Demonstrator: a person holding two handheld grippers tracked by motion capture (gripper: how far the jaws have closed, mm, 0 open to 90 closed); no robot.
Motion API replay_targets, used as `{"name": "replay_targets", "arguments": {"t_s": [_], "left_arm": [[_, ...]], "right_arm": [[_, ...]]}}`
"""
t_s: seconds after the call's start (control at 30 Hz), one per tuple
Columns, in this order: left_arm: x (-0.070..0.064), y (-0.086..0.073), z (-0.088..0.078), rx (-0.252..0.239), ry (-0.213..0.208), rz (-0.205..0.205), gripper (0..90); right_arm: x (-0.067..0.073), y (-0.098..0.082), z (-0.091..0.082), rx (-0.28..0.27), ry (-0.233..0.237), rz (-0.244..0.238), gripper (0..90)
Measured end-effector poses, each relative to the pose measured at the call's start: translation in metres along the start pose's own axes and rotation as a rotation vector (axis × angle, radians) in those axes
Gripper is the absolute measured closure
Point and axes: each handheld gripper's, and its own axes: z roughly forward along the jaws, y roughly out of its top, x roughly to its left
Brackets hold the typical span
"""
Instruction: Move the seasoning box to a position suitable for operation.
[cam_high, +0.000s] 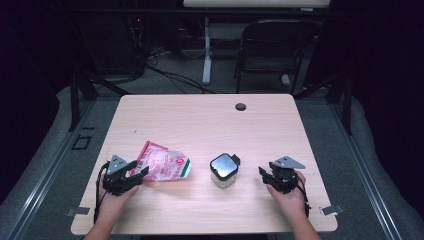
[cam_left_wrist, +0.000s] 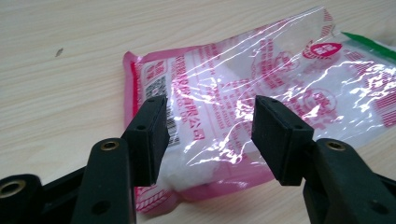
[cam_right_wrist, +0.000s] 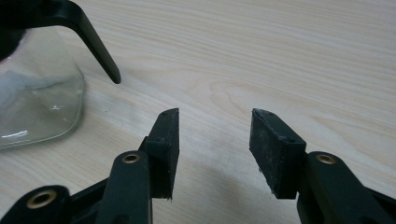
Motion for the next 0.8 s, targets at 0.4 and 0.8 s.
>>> {"name": "replay_targets", "arguments": {"t_s": [0.4,0.8], "left_arm": [[-0.017,0.005,-0.001,-0.027,-0.062,0.028,50.8],[-0.041,0.010,0.003,-0.030,-0.105,0.103,54.2]], "right_arm": [[0.013,0.008,-0.004,-0.030,0.080,-0.025,56.8],[0.030,0.030,-0.010,-0.084,0.154,-0.050,64.6]]}}
